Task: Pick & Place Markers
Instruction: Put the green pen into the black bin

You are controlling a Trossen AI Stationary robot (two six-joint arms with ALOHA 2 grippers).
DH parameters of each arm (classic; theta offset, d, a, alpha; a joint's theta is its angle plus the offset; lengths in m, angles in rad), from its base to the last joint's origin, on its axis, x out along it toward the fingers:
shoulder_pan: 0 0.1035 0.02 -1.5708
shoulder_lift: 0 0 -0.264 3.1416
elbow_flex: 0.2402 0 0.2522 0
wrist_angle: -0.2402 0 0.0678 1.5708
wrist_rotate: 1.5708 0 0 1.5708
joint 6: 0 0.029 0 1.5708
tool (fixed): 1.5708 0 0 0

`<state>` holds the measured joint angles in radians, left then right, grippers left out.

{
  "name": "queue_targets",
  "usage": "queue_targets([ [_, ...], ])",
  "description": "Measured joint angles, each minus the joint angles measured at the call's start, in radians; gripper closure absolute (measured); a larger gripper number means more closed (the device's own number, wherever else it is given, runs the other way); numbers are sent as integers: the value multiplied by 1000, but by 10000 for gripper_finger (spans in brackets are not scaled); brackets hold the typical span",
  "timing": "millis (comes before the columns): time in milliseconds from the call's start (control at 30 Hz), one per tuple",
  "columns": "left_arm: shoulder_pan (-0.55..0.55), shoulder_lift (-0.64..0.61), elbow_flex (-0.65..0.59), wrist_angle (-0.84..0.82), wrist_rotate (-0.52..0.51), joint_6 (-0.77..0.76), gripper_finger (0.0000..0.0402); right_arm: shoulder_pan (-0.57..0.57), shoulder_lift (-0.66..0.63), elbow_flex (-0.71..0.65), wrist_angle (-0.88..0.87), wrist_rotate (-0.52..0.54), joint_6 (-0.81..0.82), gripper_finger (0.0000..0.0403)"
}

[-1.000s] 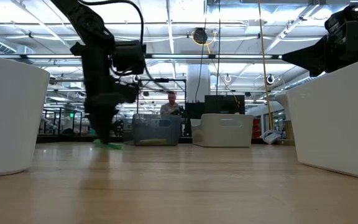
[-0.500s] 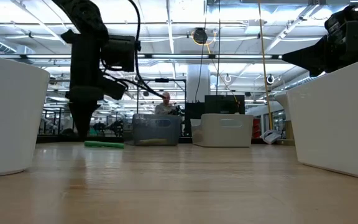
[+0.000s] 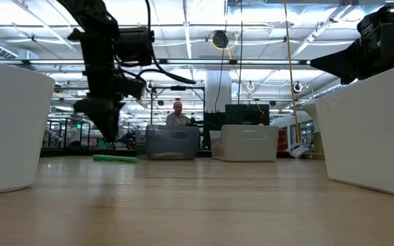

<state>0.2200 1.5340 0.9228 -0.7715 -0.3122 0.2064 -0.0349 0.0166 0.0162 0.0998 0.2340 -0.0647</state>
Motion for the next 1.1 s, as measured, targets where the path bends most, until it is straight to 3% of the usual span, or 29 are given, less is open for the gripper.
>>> queue_targets([
  [200,28,43,-1,115,127,90,236,0,0,0,0,0,0,403],
  [400,54,82,0,119,211,114,236,0,0,0,0,0,0,403],
  [900,72,216,6,138,247,163,238,0,0,0,0,0,0,403],
  [1000,71,220,6,129,262,118,261,0,0,0,0,0,0,403],
  [1100,70,221,5,125,281,64,309,0,0,0,0,0,0,403],
])
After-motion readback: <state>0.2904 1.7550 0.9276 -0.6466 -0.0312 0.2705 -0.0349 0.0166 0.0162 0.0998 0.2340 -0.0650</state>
